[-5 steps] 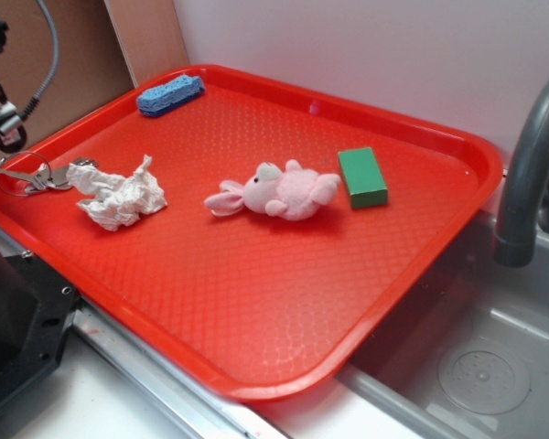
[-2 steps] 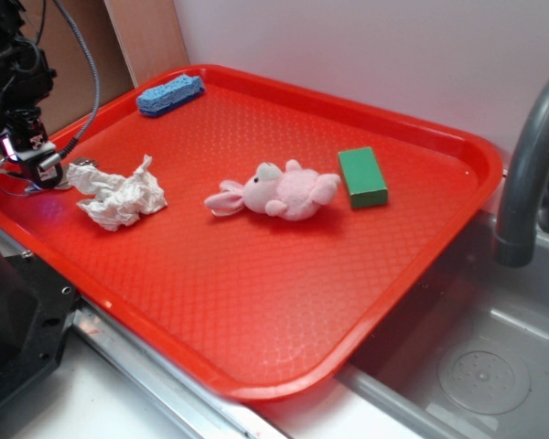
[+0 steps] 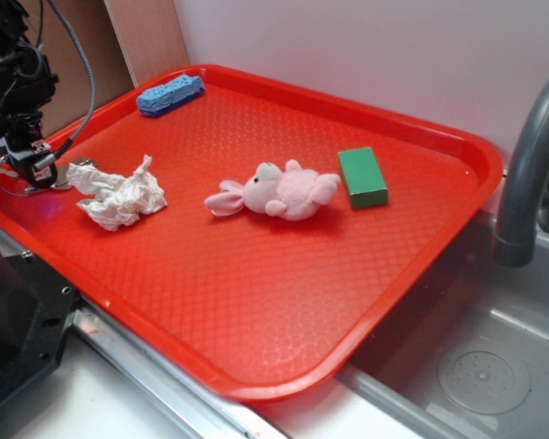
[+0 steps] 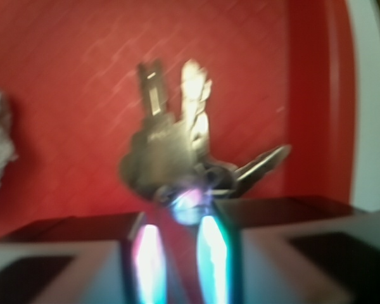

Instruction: Grab the silver keys.

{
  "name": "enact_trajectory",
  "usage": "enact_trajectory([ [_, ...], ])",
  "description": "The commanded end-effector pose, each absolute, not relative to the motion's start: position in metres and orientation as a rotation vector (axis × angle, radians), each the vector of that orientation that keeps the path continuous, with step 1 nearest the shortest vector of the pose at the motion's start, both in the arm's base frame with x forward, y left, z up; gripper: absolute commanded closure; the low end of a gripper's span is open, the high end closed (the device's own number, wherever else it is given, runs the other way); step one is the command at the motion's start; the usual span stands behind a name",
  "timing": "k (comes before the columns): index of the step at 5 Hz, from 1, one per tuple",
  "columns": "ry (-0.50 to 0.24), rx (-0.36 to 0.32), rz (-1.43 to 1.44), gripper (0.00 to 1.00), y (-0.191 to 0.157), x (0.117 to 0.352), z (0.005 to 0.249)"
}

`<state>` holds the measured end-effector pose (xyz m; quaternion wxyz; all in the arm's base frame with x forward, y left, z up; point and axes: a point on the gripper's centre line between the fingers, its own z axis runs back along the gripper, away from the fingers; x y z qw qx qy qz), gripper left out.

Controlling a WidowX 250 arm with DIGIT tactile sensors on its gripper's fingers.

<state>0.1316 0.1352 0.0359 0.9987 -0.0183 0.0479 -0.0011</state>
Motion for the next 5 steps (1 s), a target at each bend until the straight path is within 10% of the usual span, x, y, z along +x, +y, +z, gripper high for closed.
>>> enact_trajectory([
  [1, -0.123, -0.01, 0.034, 1.0, 0.117, 0.154, 0.118],
  [2, -0.154, -0.008, 0.042, 1.0, 0.067, 0.189, 0.168],
  [3, -0.234, -0.192, 0.025, 1.0, 0.028, 0.205, 0.212],
  [5, -0.234, 0.006, 0.12, 1.0, -0.009, 0.217, 0.233],
])
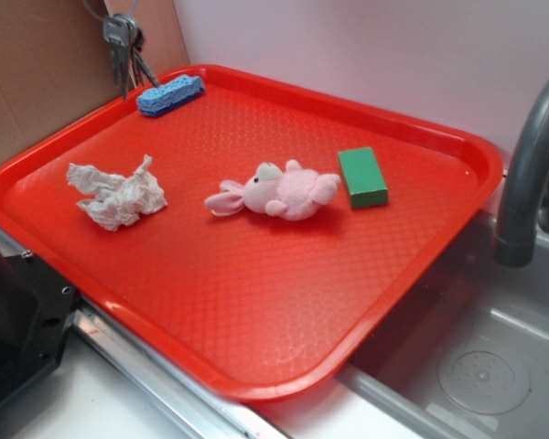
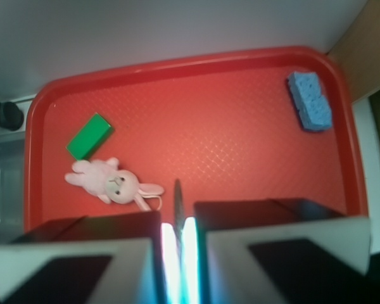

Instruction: Grab the silver keys.

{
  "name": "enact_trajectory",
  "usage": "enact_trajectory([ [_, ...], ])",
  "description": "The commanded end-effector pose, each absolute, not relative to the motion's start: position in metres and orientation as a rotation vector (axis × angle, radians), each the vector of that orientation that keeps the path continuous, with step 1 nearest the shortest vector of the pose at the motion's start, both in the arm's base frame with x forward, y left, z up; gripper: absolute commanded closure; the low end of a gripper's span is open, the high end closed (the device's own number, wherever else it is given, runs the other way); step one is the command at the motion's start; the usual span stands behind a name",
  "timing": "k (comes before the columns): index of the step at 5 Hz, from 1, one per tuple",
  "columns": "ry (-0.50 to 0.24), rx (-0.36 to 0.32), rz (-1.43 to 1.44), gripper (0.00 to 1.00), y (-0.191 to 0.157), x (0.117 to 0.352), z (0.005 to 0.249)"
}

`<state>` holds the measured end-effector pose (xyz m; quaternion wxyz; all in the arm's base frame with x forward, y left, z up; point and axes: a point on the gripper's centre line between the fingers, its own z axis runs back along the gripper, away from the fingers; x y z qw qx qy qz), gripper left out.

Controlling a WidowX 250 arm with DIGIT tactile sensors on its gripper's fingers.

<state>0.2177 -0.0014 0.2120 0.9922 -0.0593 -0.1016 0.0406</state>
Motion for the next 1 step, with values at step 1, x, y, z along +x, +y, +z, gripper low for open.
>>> enact_trajectory([
  [1, -0.212, 0.003, 0.126, 1.0, -0.007, 0.2162, 0.2251],
])
